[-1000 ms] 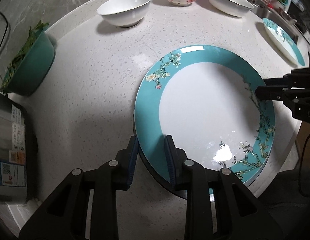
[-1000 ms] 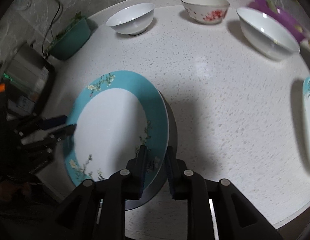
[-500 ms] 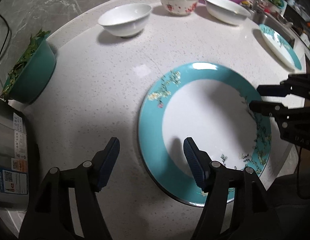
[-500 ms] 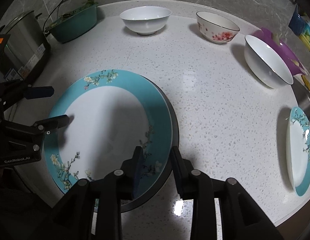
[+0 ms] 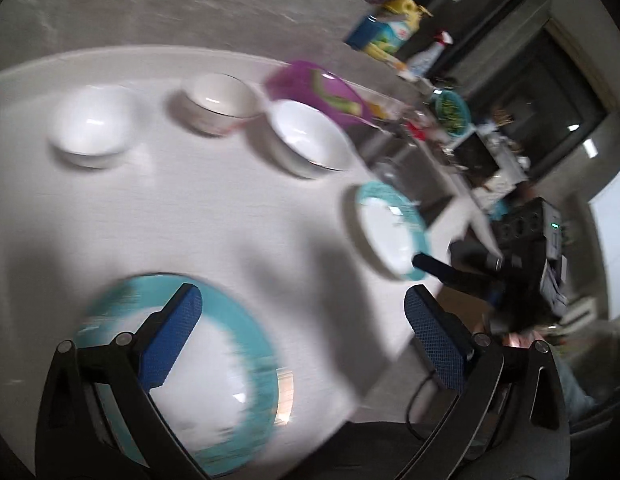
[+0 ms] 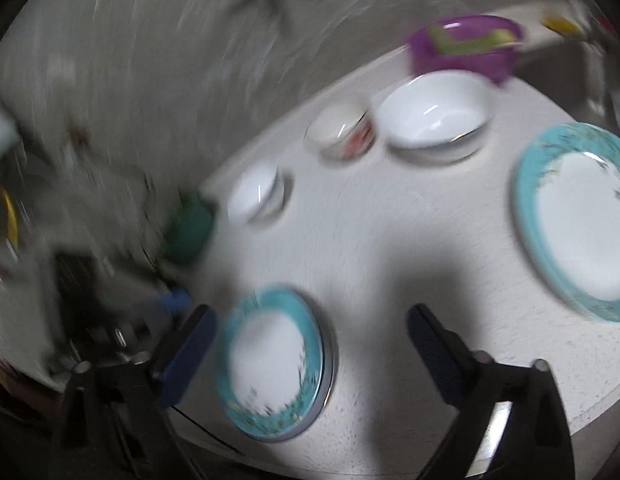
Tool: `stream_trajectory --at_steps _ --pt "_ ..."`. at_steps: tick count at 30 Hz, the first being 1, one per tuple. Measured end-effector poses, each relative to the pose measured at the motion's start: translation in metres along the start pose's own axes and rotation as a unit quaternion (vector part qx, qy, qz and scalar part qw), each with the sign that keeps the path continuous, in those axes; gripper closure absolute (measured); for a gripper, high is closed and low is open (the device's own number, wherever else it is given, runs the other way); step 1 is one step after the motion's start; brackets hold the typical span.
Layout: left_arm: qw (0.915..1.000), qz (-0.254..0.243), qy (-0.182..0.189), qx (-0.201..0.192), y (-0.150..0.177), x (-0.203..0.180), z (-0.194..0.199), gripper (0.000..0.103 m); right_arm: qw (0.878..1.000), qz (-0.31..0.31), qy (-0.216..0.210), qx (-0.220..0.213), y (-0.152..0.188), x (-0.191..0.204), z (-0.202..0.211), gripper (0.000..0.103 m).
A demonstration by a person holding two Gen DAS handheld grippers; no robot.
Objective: Organize plates and bowls
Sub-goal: 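Move both grippers to the second teal-rimmed plate beside the sink, then close both grippers on the rim of the second teal-rimmed plate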
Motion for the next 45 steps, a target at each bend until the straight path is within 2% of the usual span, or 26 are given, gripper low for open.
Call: stream_trajectory --at_steps 2,4,7,10,14,19,23,27,29,31,34,35,38,41,42,43,45 --pt "0.9994 0.014 0.013 0.028 0.0 -0.017 -0.028 0.0 1.0 -0.019 -0.008 -0.017 -0.016 -0.028 0.025 0.0" --pt "0.9987 0.014 0.012 0.047 -0.002 -0.037 -0.057 0.0 0.999 -0.025 0.015 -0.035 -0.034 -0.071 0.057 0.0" --pt "0.9984 0.029 -0.002 0.049 -0.009 -0.056 -0.094 0.0 0.998 -0.035 0.036 -0.043 -0.055 -0.131 0.094 0.0" --pt "0.9963 0.066 -0.023 0.049 -0.015 -0.075 -0.14 0.0 0.997 -0.043 0.059 -0.032 -0.076 -0.189 0.121 0.002" --pt "0.9945 0.068 -0.057 0.056 -0.013 -0.093 -0.192 0.0 0.998 -0.044 0.055 -0.001 -0.094 -0.248 0.128 0.003" --pt "0.9911 0.08 -0.083 0.067 -0.006 -0.106 -0.238 0.0 0.998 -0.043 0.029 0.033 -0.101 -0.284 0.118 0.004" --pt "0.9867 0.098 -0.109 0.07 -0.004 -0.1 -0.267 0.0 0.997 -0.026 0.011 0.069 -0.098 -0.293 0.1 0.005" --pt "0.9851 0.1 -0.12 0.072 -0.001 -0.092 -0.279 0.0 0.995 -0.001 -0.017 0.103 -0.09 -0.289 0.083 0.019" --pt "0.9835 0.096 -0.132 0.077 0.001 -0.091 -0.289 0.001 0.993 0.008 -0.021 0.119 -0.085 -0.29 0.074 0.023" --pt "0.9839 0.091 -0.134 0.076 0.0 -0.094 -0.294 0.002 0.991 0.008 -0.028 0.131 -0.083 -0.292 0.067 0.033" --pt "0.9838 0.082 -0.141 0.075 -0.004 -0.099 -0.305 0.003 0.99 0.011 -0.03 0.139 -0.083 -0.295 0.059 0.04" --pt "0.9839 0.076 -0.144 0.074 -0.005 -0.101 -0.307 0.005 0.989 0.011 -0.034 0.14 -0.085 -0.295 0.057 0.042" --pt "0.9831 0.062 -0.156 0.072 -0.008 -0.105 -0.309 0.019 0.989 0.014 -0.045 0.143 -0.087 -0.295 0.054 0.045" --pt "0.9838 0.054 -0.154 0.073 -0.01 -0.109 -0.312 0.054 0.987 0.018 -0.051 0.15 -0.086 -0.293 0.051 0.049" --pt "0.9843 0.053 -0.15 0.077 -0.009 -0.11 -0.313 0.073 0.987 0.018 -0.052 0.152 -0.085 -0.293 0.05 0.052" --pt "0.9845 0.053 -0.146 0.082 -0.009 -0.111 -0.316 0.077 0.986 0.018 -0.053 0.155 -0.085 -0.294 0.049 0.057" --pt "0.9851 0.052 -0.142 0.082 -0.009 -0.112 -0.317 0.077 0.986 0.017 -0.051 0.159 -0.084 -0.295 0.047 0.065"
Point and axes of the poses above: each gripper's, at about its wrist camera, not at the fingertips, and z roughly against the way its jaws point, x to its left, y to its underside, the point moved 5 cm from there along -z, roughly the way its jaws point, and after that the axes turned 5 degrees about z, right-handed, at the moved point
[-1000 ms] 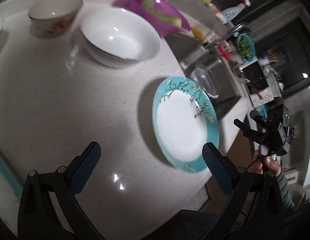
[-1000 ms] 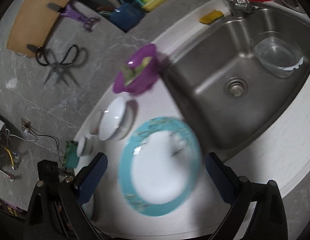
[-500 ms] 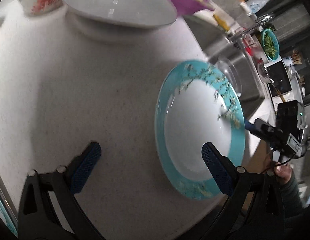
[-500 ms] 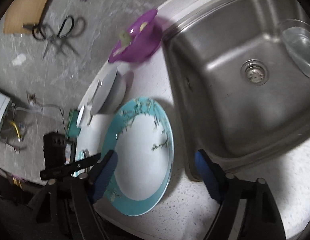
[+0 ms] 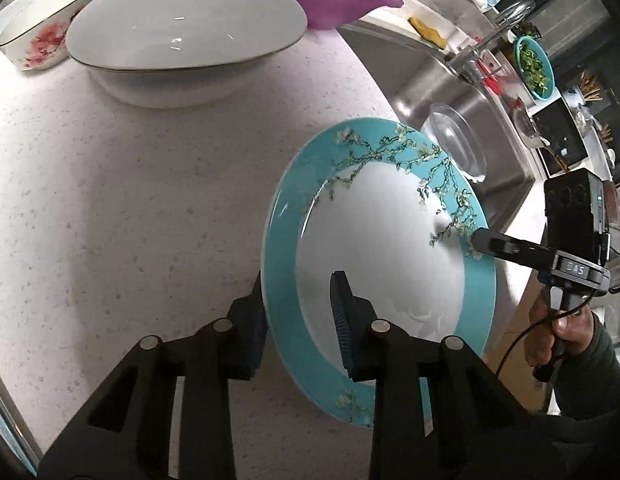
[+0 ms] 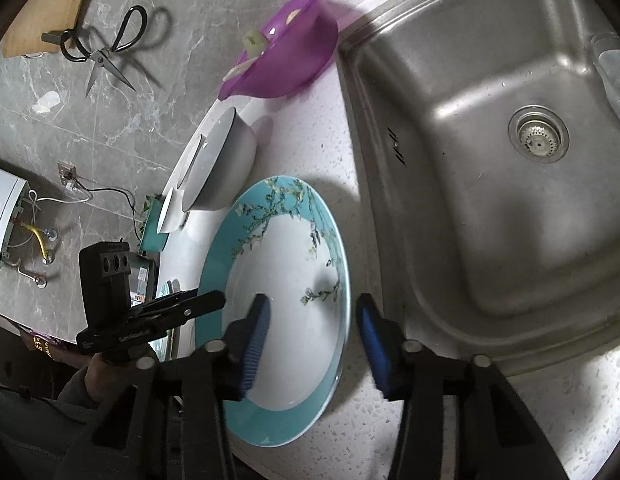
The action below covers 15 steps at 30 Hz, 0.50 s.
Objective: Organize plates and bowls
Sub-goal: 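Close both grippers on the rim of the second teal-rimmed plate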
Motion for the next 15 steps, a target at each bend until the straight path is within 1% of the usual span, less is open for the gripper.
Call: stream_trajectory --at_steps 2,4,7,10,11,13,14,15 --pt "1.0 0.004 0.007 0.004 0.0 0.001 0.0 0.077 1.0 0.0 0.0 0.003 0.001 -0.002 -0.001 0.067" --pt "0.9998 0.011 0.015 0.006 0.0 0.004 0.001 0.077 1.0 -0.003 -0.006 0.021 0.004 -0.003 -0.006 0.067" --pt "0.9992 0.024 0.032 0.009 0.0 0.01 0.003 0.077 0.999 -0.004 -0.014 0.033 0.004 -0.003 -0.007 0.067" --pt "0.9992 0.02 0.031 0.01 -0.001 0.01 0.004 0.077 0.999 -0.013 -0.019 0.042 0.003 -0.005 -0.008 0.069" --pt "0.9994 0.019 0.028 0.01 -0.001 0.011 0.004 0.079 0.999 -0.017 -0.022 0.046 0.002 -0.006 -0.008 0.069" --pt "0.9996 0.02 0.019 0.01 -0.001 0.014 0.004 0.089 0.998 -0.024 -0.026 0.049 0.001 -0.008 -0.009 0.07" --pt "0.9995 0.023 0.02 0.011 0.001 0.018 0.006 0.091 0.998 -0.026 -0.024 0.05 -0.001 -0.009 -0.009 0.072" --pt "0.9992 0.027 0.025 0.012 0.0 0.02 0.006 0.092 0.998 -0.028 -0.013 0.052 -0.002 -0.011 -0.009 0.078"
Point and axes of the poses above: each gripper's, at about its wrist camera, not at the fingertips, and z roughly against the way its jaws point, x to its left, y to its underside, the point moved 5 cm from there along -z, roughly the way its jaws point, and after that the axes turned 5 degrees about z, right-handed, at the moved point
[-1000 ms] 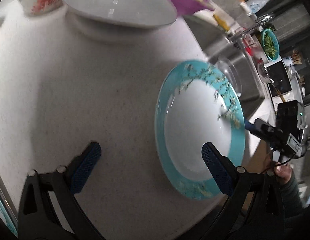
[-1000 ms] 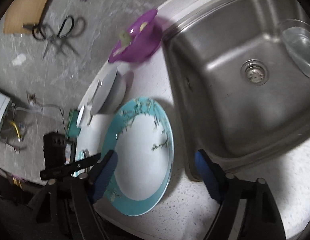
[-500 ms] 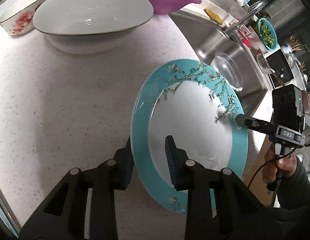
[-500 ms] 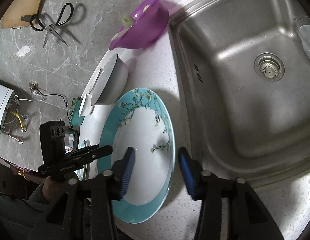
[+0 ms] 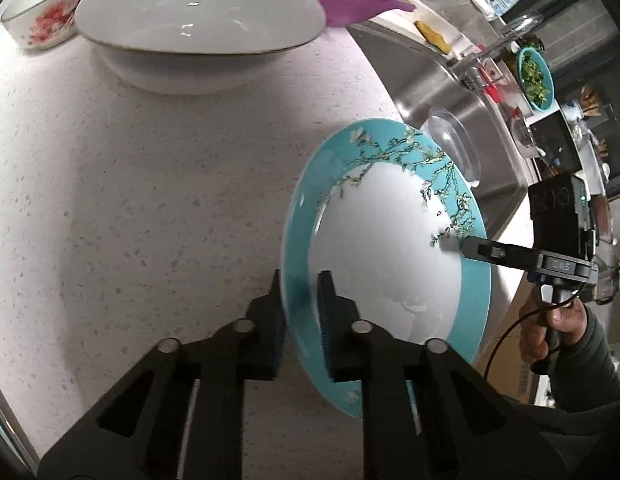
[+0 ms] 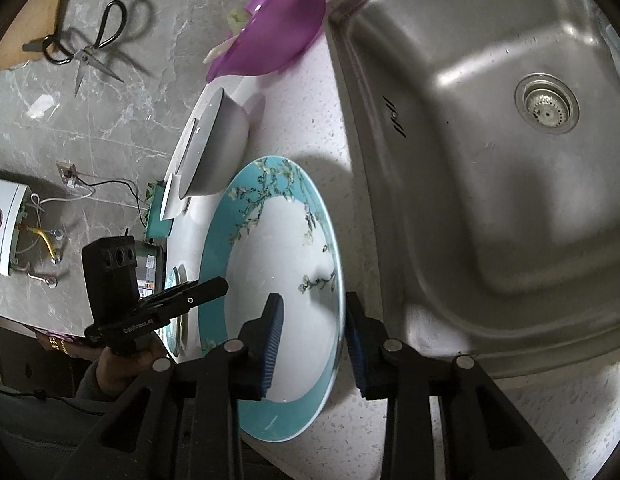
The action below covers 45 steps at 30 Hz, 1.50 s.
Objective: Organize plates and bowls
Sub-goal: 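Close both grippers on the rim of the second teal-rimmed plate, then carry the second teal plate over and lower it onto the plate stack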
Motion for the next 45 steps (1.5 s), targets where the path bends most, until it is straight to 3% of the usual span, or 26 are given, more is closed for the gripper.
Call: stream_trajectory --at_steps 2,3,14,20,27,37,45 --pt "1.0 0.001 0.001 0.001 0.002 0.001 0.001 0.092 1.0 -0.014 0.018 0.005 -0.001 -0.007 -0.001 0.096" --pt "1.0 0.0 -0.001 0.001 0.002 0.001 0.001 0.092 1.0 -0.019 0.015 0.007 -0.001 -0.009 -0.001 0.099" --pt "0.9997 0.017 0.015 0.004 0.007 0.004 0.002 0.095 0.998 -0.032 0.036 0.028 -0.002 -0.006 0.0 0.096" --pt "0.9994 0.027 0.021 0.0 0.004 0.007 0.011 0.095 0.998 -0.056 0.025 0.032 0.002 -0.001 -0.001 0.096" --pt "0.9993 0.029 0.022 -0.011 0.004 0.013 0.029 0.095 0.998 -0.044 0.028 0.033 0.0 0.019 -0.002 0.095" --pt "0.9974 0.044 0.019 -0.054 0.013 0.034 0.086 0.095 0.999 -0.01 0.015 0.046 -0.006 0.064 -0.015 0.095" --pt "0.9913 0.088 0.006 -0.098 0.027 0.088 0.148 0.095 0.996 0.041 -0.004 0.078 -0.012 0.128 -0.054 0.094"
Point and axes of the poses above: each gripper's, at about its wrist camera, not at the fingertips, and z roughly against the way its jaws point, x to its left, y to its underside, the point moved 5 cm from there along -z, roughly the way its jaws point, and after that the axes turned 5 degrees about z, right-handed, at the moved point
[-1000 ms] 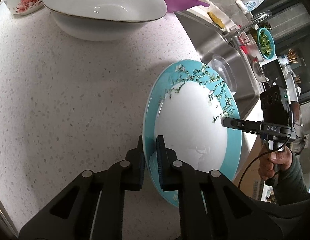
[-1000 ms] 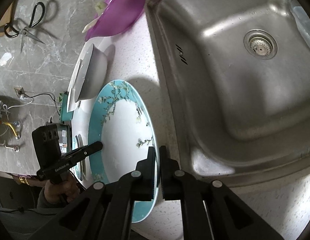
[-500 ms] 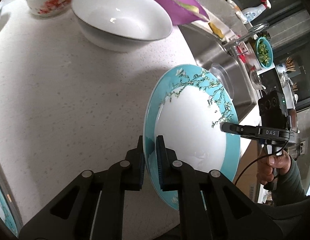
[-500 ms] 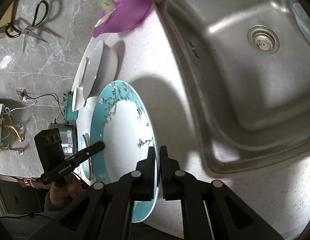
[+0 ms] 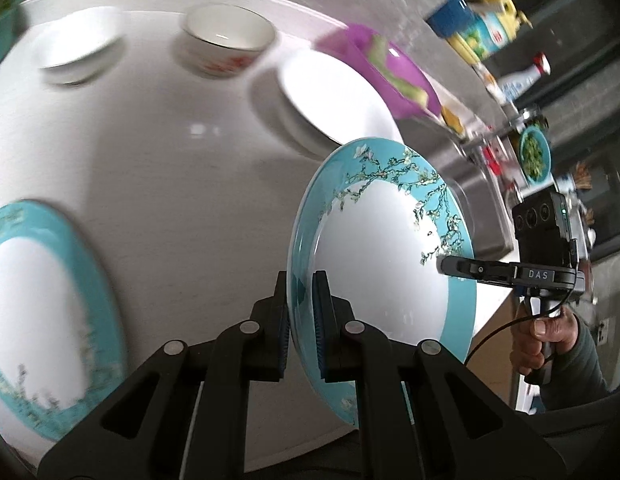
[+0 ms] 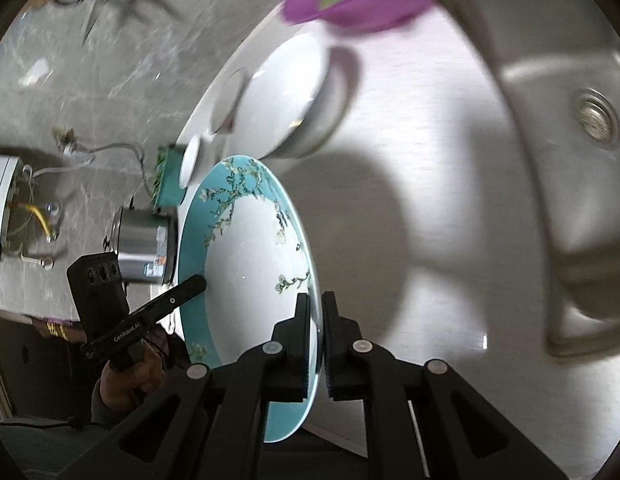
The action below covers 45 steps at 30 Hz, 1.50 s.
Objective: Organize plates and bowls
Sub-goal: 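Carry the second teal plate over and lower it onto the plate stack, then open both grippers and lift them away from the stack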
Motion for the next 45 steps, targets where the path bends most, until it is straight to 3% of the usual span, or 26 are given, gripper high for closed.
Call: stream_trajectory --at_steps 13,29,35,45 --pt "0.9945 0.082 -0.034 -0.055 0.01 0.121 0.1 0.095 0.994 0.069 -0.029 0.073 -0.007 0.095 -0.081 0.093" --pt "0.9837 0.146 -0.076 -0.073 0.036 0.248 0.15 0.092 0.983 0.116 -0.03 0.142 -0.004 0.152 -0.178 0.093" --pt "0.9828 0.138 -0.108 -0.059 0.045 0.286 0.147 0.089 0.979 0.136 0.001 0.154 0.002 0.159 -0.207 0.093" --pt "0.9852 0.08 -0.146 -0.042 0.042 0.294 0.133 0.084 0.964 0.198 0.104 0.141 0.016 0.174 -0.233 0.088"
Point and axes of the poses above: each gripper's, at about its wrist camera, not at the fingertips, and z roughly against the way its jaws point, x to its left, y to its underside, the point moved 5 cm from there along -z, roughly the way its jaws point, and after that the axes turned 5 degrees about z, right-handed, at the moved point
